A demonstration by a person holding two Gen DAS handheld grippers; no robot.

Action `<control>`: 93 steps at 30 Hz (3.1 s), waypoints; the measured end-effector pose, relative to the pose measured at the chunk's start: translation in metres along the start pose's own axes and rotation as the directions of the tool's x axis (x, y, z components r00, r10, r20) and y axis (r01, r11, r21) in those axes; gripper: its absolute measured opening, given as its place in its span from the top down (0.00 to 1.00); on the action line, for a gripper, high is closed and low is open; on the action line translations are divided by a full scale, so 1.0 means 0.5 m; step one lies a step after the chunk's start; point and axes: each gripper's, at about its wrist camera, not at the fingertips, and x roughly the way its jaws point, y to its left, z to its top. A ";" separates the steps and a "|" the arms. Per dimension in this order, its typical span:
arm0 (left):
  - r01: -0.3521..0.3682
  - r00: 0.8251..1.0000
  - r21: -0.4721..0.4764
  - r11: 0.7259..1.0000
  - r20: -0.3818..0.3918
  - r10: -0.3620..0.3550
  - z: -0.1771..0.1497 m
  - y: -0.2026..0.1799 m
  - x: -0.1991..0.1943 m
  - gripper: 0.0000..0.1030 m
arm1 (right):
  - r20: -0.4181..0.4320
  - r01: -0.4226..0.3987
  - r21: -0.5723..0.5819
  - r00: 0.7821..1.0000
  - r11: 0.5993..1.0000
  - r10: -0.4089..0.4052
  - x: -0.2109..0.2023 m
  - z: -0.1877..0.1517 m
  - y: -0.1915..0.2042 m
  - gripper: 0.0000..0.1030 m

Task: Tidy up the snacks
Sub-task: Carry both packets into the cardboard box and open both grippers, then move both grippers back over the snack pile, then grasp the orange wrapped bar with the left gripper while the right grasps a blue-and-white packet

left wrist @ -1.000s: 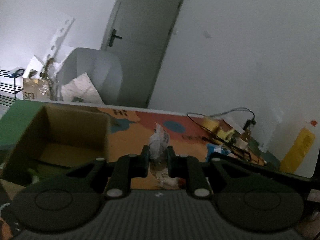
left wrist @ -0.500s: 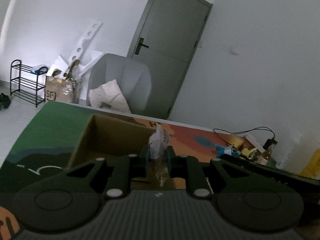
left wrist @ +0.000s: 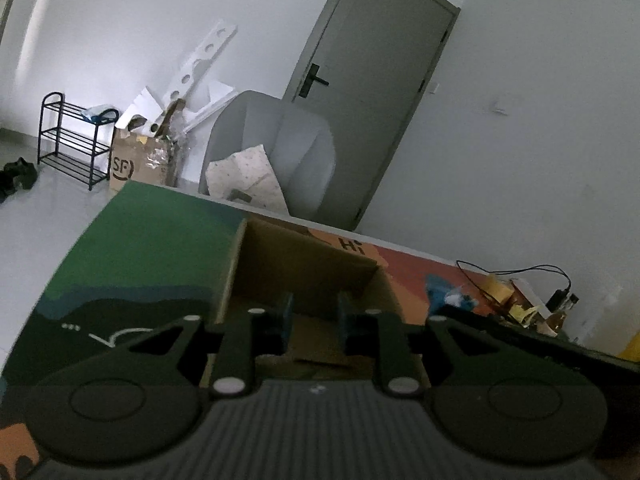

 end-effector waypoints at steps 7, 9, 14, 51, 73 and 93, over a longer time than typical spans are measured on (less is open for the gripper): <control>-0.044 0.999 -0.019 0.999 0.021 0.045 -0.003 0.010 -0.023 0.45 | -0.029 -0.032 0.015 0.999 0.999 0.033 0.002 -0.005 0.007 0.66; -0.050 0.998 -0.026 0.998 0.022 0.051 -0.006 0.011 -0.028 0.34 | -0.031 -0.029 0.022 0.999 0.999 0.029 -0.002 -0.006 0.004 0.66; -0.075 0.996 -0.025 0.997 0.048 0.076 -0.010 0.005 -0.049 0.18 | -0.023 -0.023 0.056 0.999 0.998 0.024 -0.008 -0.012 -0.010 0.58; 0.097 0.994 0.154 0.983 -0.073 -0.087 -0.099 -0.233 -0.023 0.00 | 0.018 0.330 0.212 0.940 0.920 -0.341 -0.256 -0.095 -0.282 0.00; 0.180 0.967 0.195 0.964 -0.215 -0.137 -0.211 -0.358 0.045 0.02 | -0.037 0.398 0.265 0.915 0.878 -0.403 -0.315 -0.179 -0.370 0.24; 0.207 0.926 0.201 0.957 -0.355 -0.126 -0.319 -0.416 0.103 0.50 | -0.086 0.370 0.286 0.929 0.884 -0.361 -0.297 -0.243 -0.395 0.40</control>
